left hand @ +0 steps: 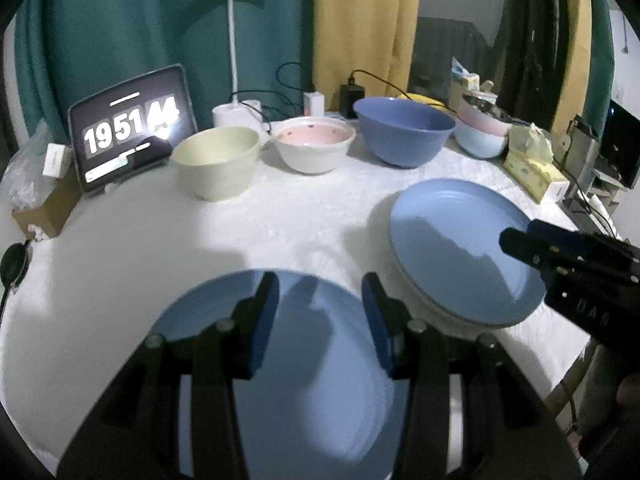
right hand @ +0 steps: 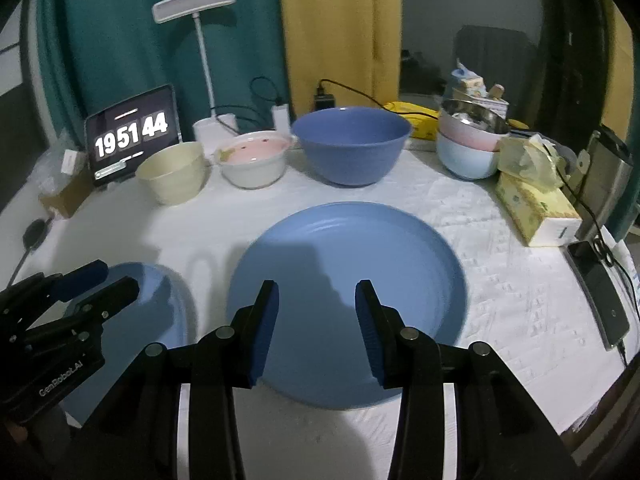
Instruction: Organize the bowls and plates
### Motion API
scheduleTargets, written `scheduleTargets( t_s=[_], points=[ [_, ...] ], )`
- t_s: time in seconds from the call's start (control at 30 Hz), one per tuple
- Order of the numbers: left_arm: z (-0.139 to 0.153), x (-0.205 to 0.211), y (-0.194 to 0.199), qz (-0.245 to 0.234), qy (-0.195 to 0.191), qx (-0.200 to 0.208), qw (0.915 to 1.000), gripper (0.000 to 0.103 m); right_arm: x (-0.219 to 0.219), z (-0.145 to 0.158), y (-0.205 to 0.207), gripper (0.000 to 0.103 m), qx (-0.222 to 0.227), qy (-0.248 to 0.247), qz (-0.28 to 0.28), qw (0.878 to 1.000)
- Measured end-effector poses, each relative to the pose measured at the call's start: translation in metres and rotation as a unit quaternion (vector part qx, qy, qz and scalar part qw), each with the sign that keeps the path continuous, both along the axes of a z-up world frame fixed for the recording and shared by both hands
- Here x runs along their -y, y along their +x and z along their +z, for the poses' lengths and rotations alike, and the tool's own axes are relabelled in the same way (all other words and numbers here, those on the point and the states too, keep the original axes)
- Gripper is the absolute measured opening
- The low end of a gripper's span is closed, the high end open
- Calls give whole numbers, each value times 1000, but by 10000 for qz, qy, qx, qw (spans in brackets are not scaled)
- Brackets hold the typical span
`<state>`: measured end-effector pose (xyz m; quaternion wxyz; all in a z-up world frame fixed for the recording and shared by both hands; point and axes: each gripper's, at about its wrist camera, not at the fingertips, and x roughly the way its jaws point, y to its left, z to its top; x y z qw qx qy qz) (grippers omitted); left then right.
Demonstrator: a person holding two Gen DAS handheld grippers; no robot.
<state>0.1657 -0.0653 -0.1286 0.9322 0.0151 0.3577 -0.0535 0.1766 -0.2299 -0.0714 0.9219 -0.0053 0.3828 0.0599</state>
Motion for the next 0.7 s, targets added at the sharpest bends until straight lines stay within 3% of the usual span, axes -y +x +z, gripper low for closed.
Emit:
scheduleTargets(
  t_s=[0.7],
  points=[
    [-12, -73, -26, 630, -158, 41, 9979, 46, -61, -20, -10, 42, -295, -80, 512, 9982]
  ],
)
